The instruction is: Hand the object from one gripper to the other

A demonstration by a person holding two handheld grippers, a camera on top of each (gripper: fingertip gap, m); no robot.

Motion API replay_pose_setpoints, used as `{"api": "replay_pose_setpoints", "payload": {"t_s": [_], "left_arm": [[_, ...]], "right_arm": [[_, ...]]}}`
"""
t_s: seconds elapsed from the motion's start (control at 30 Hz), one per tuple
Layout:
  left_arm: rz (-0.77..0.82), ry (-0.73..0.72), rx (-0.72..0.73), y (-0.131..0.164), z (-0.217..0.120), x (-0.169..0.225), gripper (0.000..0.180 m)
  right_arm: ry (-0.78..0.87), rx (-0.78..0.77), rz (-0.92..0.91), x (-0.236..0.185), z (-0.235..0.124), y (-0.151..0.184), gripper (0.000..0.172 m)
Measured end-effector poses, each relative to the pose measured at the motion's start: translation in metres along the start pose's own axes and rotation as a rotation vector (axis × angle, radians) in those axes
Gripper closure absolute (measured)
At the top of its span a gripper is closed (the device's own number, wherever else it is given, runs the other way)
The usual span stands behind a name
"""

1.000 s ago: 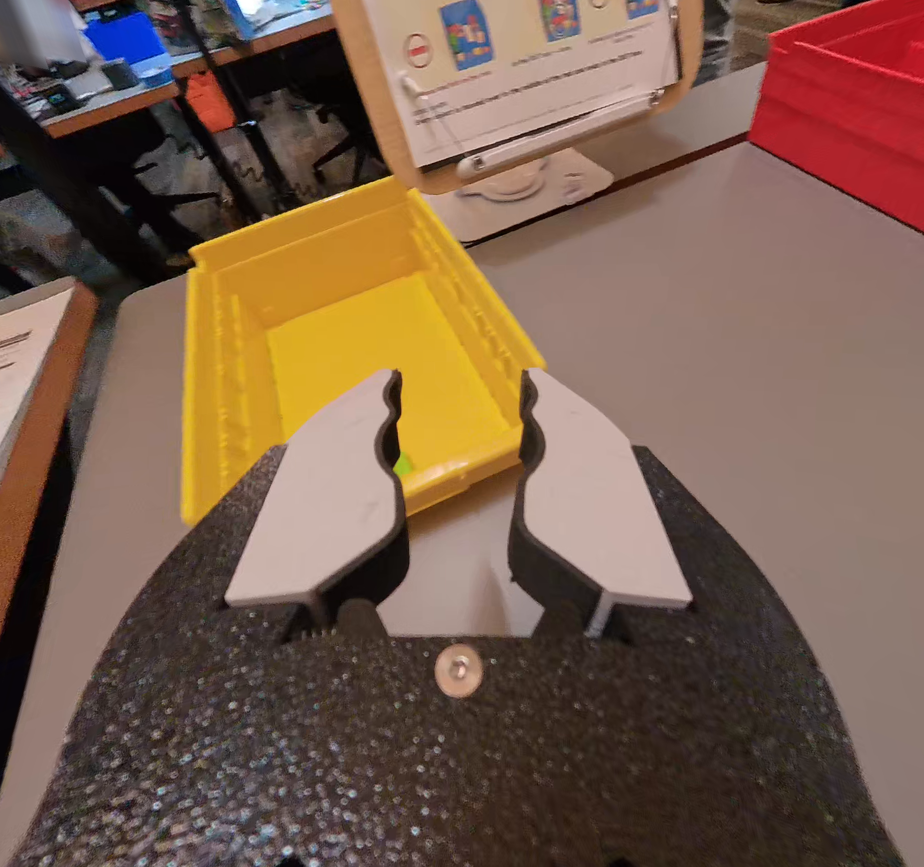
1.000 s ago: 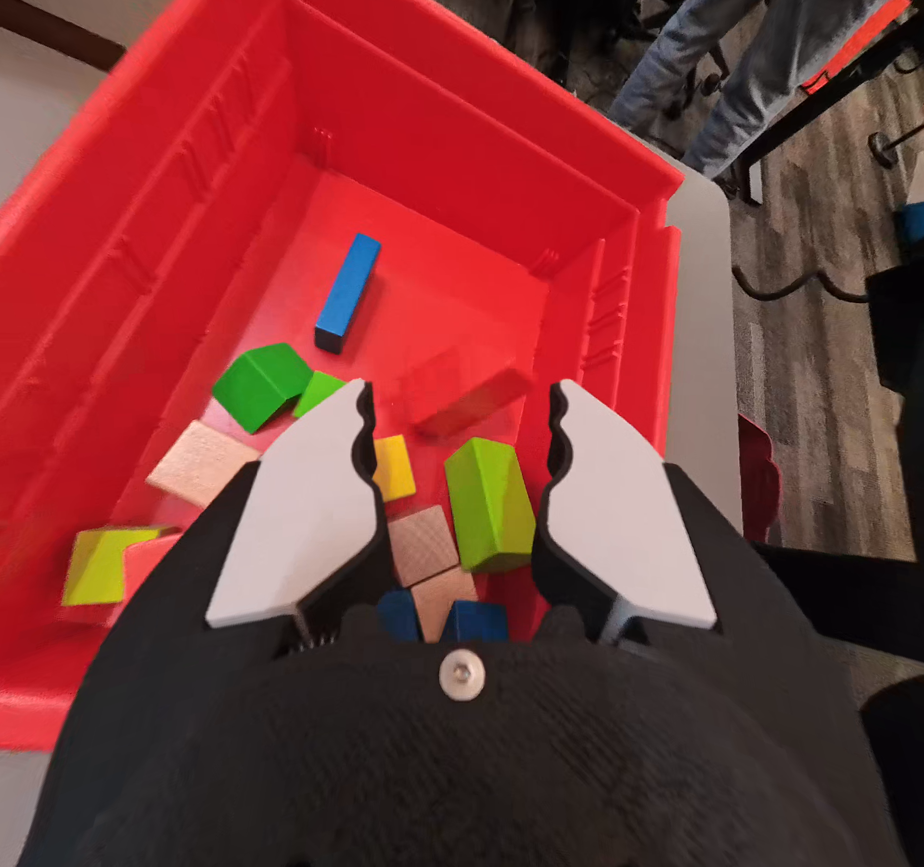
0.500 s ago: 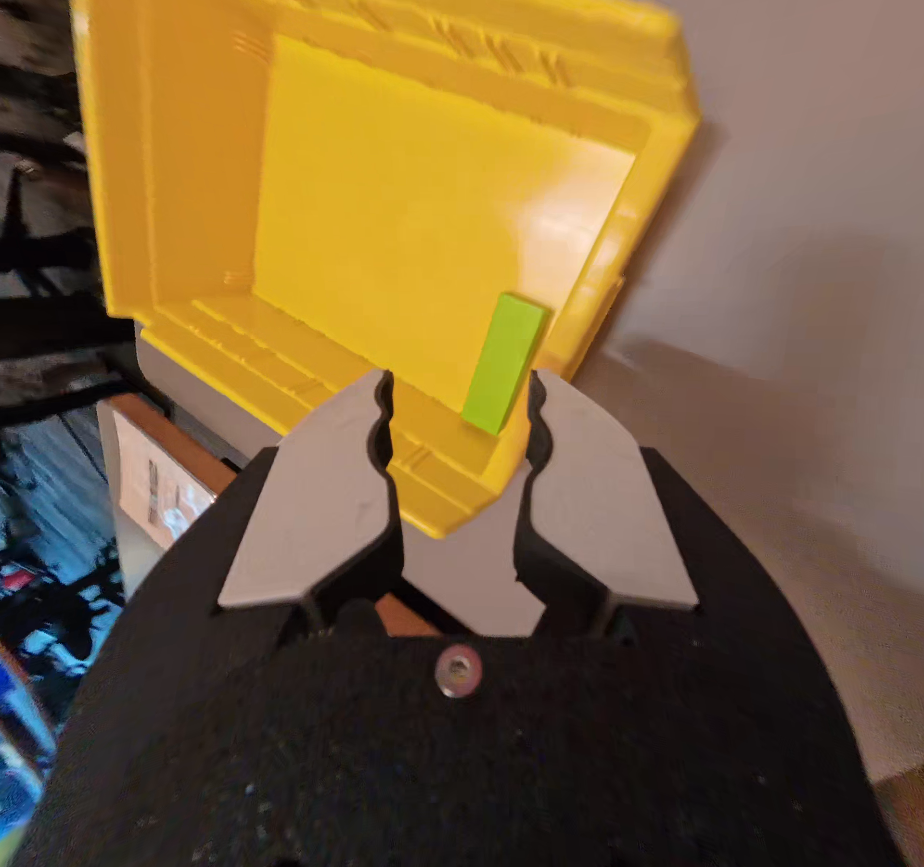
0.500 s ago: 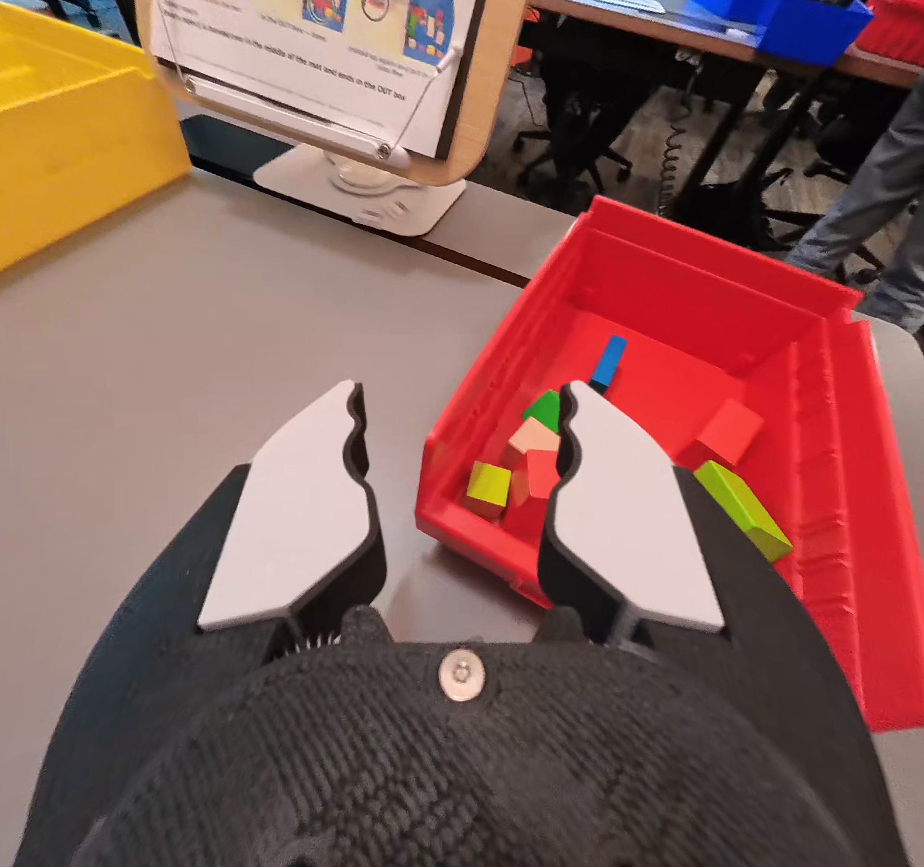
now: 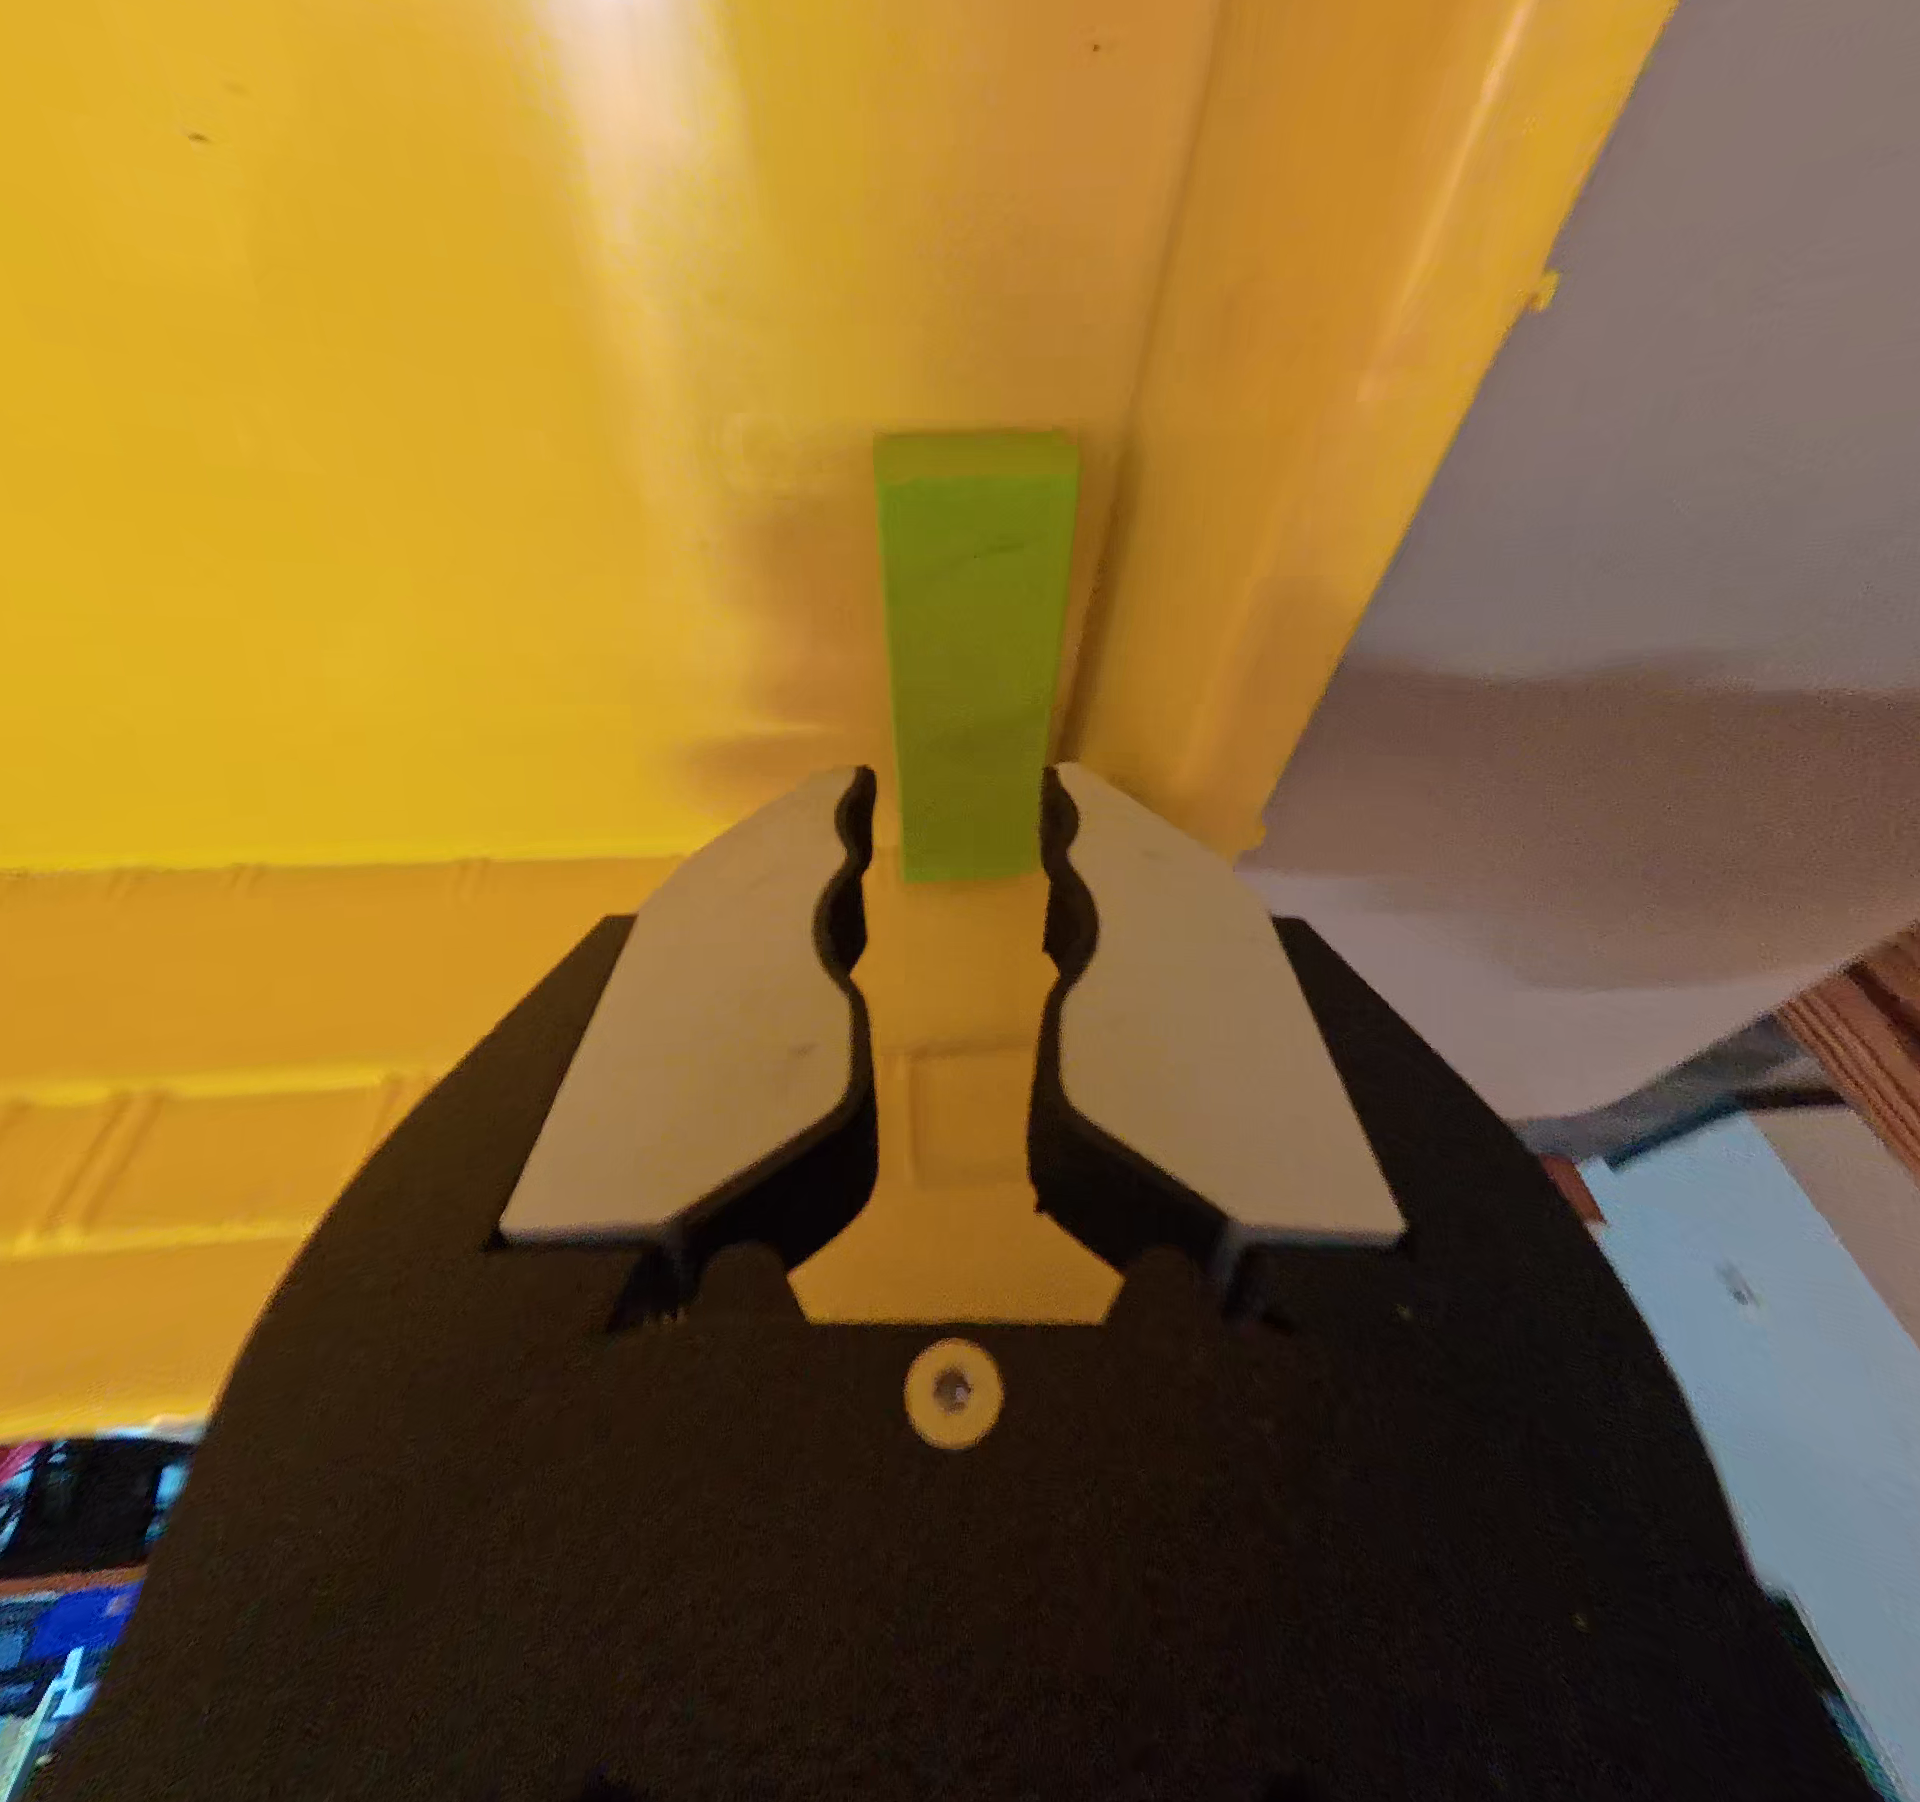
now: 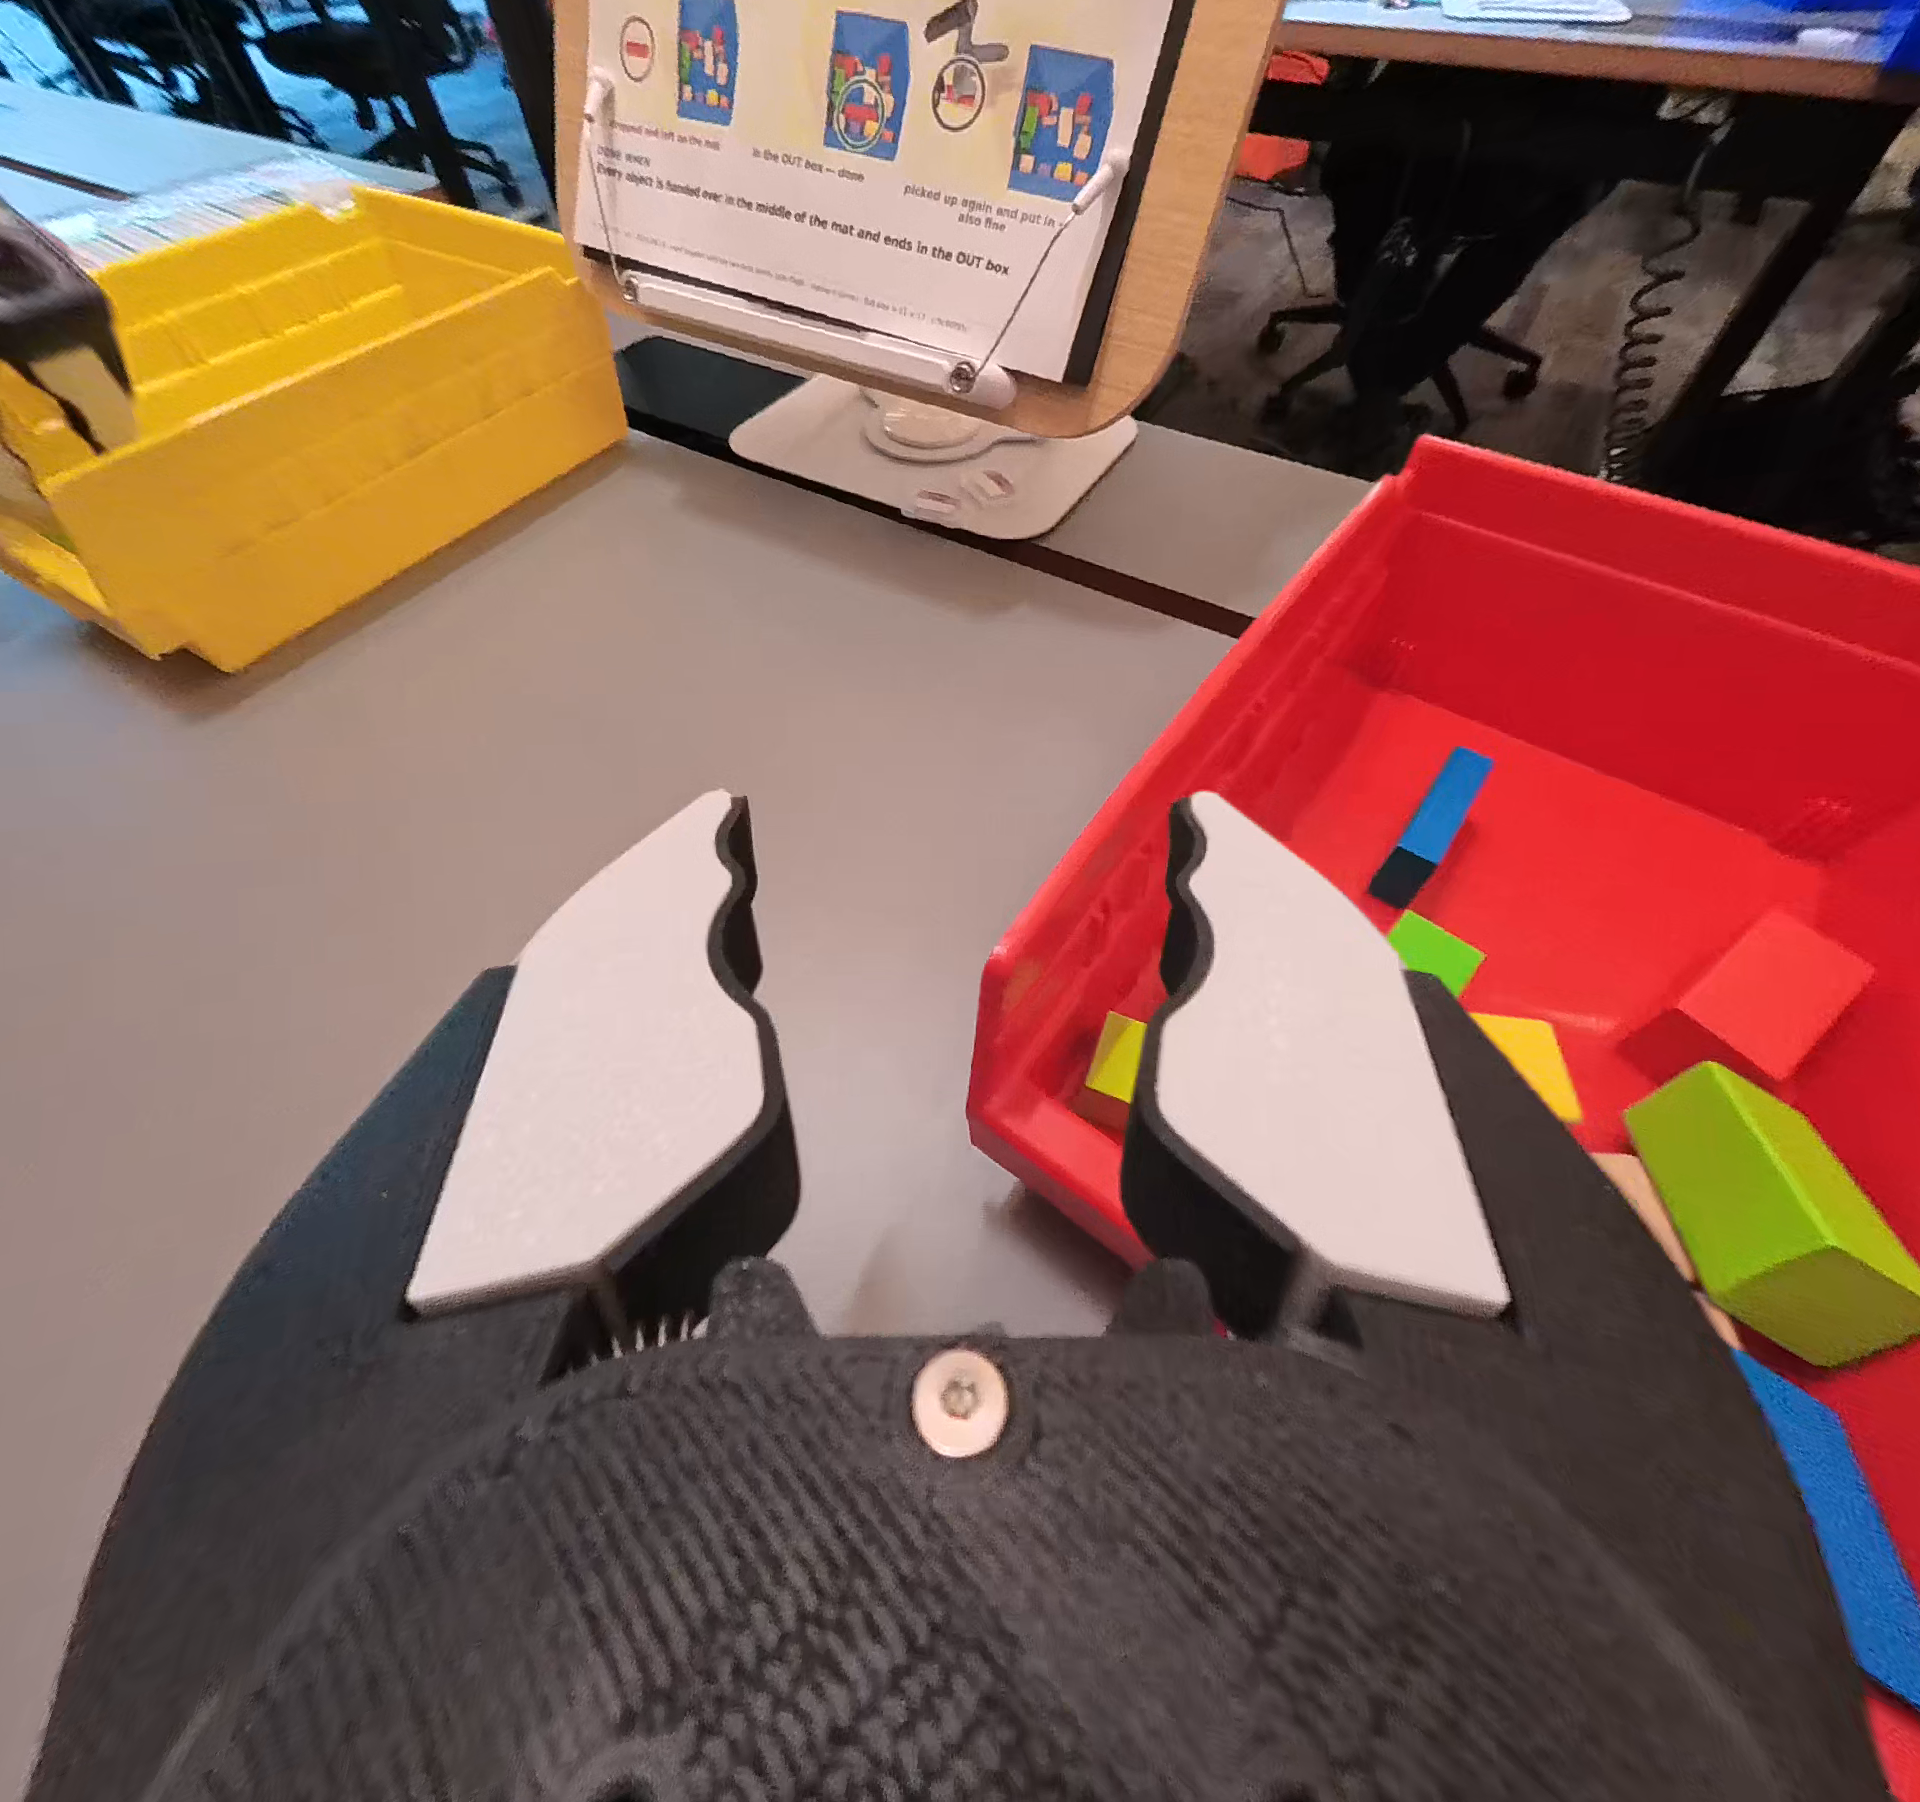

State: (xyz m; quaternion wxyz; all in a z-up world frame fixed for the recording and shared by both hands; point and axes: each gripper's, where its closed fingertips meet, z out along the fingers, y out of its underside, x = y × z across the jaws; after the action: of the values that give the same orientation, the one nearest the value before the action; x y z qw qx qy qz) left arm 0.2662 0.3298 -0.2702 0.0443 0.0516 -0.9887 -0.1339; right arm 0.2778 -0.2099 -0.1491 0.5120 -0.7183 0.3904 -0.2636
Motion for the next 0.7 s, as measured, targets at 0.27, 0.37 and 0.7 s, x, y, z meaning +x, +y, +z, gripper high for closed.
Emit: {"api": "replay_pose_setpoints", "payload": {"t_s": [0.27, 0.37, 0.7], "left_arm": [[0.069, -0.005, -0.131, -0.001, 0.010, -0.007, 0.141], [0.090, -0.075, -0.119, -0.005, 0.009, -0.018, 0.118], [-0.085, -0.180, 0.120, -0.026, -0.009, -0.044, 0.122]], "right_arm": [[-0.061, -0.053, 0.039, -0.001, 0.014, 0.017, 0.089], [-0.057, -0.087, 0.024, -0.001, 0.020, 0.025, 0.088], [-0.062, -0.114, 0.005, -0.005, 0.027, 0.031, 0.085]]}}
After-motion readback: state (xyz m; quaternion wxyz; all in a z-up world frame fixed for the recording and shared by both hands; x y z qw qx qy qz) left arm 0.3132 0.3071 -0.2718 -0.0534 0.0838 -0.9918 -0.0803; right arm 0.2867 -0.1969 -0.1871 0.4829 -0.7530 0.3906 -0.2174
